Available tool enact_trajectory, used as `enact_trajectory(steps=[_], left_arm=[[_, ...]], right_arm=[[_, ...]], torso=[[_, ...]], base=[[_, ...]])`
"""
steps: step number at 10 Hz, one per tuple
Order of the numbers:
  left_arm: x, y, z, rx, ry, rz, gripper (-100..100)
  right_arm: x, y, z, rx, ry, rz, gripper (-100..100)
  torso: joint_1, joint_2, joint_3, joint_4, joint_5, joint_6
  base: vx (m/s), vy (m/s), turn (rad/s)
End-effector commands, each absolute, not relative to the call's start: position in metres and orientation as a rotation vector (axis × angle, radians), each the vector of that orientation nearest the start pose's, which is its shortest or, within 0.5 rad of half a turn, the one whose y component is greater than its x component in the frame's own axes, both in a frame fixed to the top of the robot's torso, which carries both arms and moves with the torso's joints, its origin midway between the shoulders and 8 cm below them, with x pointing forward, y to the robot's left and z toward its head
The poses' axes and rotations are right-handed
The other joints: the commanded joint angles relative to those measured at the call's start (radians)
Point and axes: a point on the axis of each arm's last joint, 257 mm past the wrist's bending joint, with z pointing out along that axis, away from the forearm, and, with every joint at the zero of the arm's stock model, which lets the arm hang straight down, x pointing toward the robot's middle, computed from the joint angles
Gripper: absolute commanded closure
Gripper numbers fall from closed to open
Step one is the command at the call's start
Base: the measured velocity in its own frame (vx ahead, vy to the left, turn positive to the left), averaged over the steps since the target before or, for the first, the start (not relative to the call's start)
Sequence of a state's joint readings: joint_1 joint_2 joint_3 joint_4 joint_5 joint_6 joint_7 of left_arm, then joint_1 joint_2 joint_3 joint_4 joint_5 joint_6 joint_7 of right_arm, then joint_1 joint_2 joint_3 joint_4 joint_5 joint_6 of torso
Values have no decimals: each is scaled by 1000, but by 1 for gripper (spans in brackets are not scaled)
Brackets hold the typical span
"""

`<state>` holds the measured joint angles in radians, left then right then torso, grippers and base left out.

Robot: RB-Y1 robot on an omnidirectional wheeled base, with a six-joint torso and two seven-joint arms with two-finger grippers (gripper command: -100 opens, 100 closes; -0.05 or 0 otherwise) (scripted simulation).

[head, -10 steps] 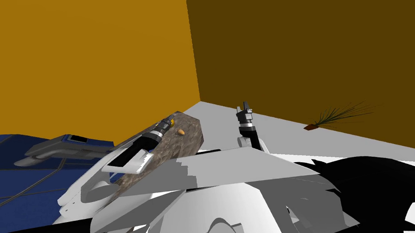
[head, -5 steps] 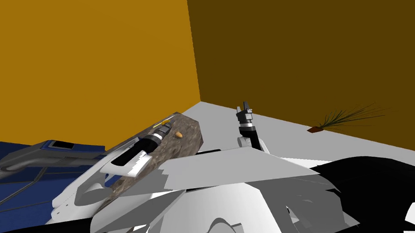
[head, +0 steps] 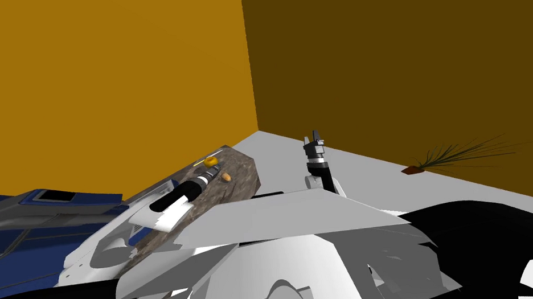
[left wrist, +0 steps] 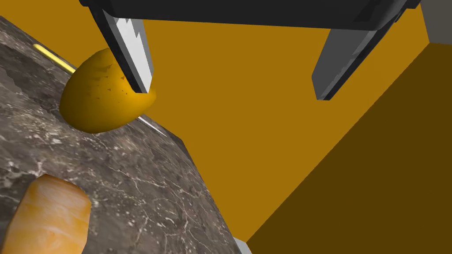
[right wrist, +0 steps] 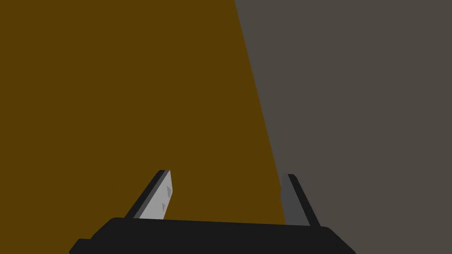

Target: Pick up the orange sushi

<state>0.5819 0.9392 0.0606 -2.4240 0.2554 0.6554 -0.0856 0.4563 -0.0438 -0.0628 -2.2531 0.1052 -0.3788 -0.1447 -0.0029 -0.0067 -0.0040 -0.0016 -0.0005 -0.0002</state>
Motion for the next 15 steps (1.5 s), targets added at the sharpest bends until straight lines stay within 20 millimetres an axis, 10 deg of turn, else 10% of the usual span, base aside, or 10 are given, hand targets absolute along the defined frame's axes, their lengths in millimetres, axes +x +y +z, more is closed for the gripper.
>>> enact_trajectory(steps=[1, 15], left_arm=[[349, 354, -221, -803, 2048, -425, -100], [211, 449, -329, -938, 2502, 150, -100]], right_arm=[[371, -289, 3, 709, 733, 1285, 0], [371, -289, 3, 709, 733, 1285, 0]], torso=[[0, 0, 0, 0, 0, 0], [-1, 2, 1, 0, 0, 0]], base=[[143, -79, 81], [99, -74, 50]])
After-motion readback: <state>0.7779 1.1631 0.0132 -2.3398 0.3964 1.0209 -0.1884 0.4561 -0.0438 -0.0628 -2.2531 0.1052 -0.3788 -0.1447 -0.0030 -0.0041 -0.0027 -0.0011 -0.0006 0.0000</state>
